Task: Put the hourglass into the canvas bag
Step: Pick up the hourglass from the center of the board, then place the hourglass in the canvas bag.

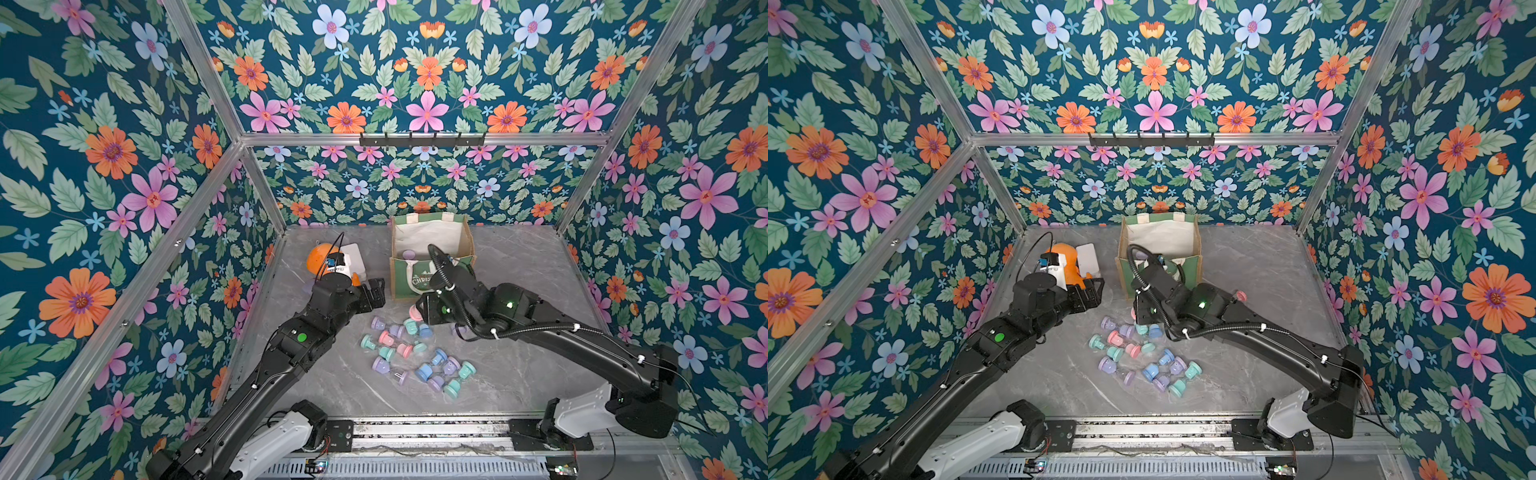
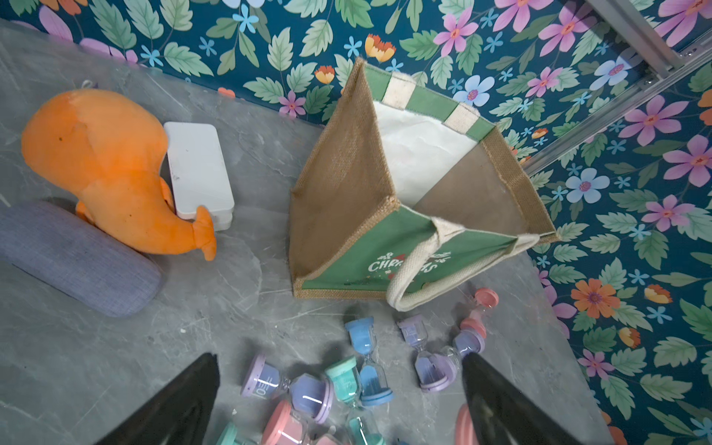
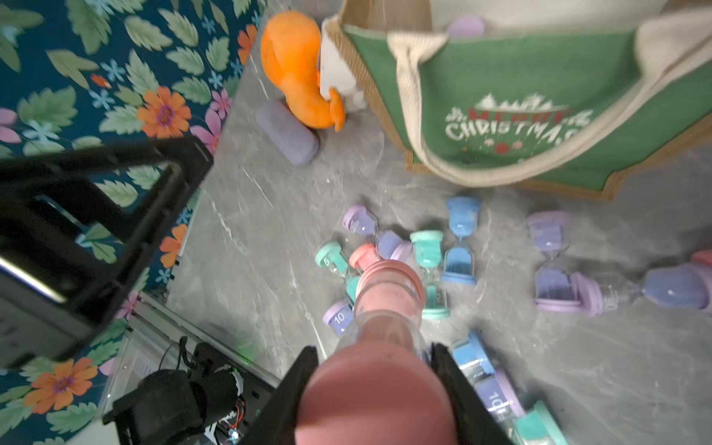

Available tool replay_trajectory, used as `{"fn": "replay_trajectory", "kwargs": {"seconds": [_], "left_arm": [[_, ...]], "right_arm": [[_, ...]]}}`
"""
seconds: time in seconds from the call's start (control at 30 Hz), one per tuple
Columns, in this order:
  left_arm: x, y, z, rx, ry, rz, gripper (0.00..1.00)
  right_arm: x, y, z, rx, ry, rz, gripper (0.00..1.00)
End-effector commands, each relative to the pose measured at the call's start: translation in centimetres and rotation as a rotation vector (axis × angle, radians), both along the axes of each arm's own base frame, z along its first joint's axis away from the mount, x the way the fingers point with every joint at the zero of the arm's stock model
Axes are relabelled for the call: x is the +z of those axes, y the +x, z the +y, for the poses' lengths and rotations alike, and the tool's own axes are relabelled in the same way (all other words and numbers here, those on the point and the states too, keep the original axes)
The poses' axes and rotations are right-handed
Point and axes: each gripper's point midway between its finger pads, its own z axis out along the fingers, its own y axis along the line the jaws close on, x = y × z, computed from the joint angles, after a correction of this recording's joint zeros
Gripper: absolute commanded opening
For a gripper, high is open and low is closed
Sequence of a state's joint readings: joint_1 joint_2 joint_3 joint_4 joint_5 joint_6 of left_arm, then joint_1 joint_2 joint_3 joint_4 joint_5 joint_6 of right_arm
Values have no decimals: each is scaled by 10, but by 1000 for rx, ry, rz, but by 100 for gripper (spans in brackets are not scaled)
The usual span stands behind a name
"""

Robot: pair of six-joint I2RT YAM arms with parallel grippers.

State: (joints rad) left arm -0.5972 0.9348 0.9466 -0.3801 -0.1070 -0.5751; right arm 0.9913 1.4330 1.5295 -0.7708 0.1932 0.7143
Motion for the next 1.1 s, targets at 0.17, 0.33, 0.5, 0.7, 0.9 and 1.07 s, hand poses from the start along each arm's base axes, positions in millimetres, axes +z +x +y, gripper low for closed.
{"fn": "replay_trajectory", "kwargs": {"seconds": [0.17, 0.33, 0.5, 0.7, 0.9, 1.07], "left_arm": [[26, 29, -15, -7, -11, -86, 100], [22, 48, -28, -25, -13, -70, 100], [16, 64, -34, -24, -45, -61, 100], [8, 78, -40, -31, -77, -45, 100], [-2, 88, -44, -48, -112, -27, 100], [-6, 89, -49, -73, -143, -7, 100]], "right_arm": [[68, 54, -23, -30, 209, -100, 36], [79, 100, -31, -75, 268, -114, 35], [62, 147, -23, -81, 287, -89, 35], [15, 187, 8, -27, 257, -35, 35], [-21, 204, 33, 20, 284, 19, 34], [-55, 214, 44, 30, 266, 71, 34]]}}
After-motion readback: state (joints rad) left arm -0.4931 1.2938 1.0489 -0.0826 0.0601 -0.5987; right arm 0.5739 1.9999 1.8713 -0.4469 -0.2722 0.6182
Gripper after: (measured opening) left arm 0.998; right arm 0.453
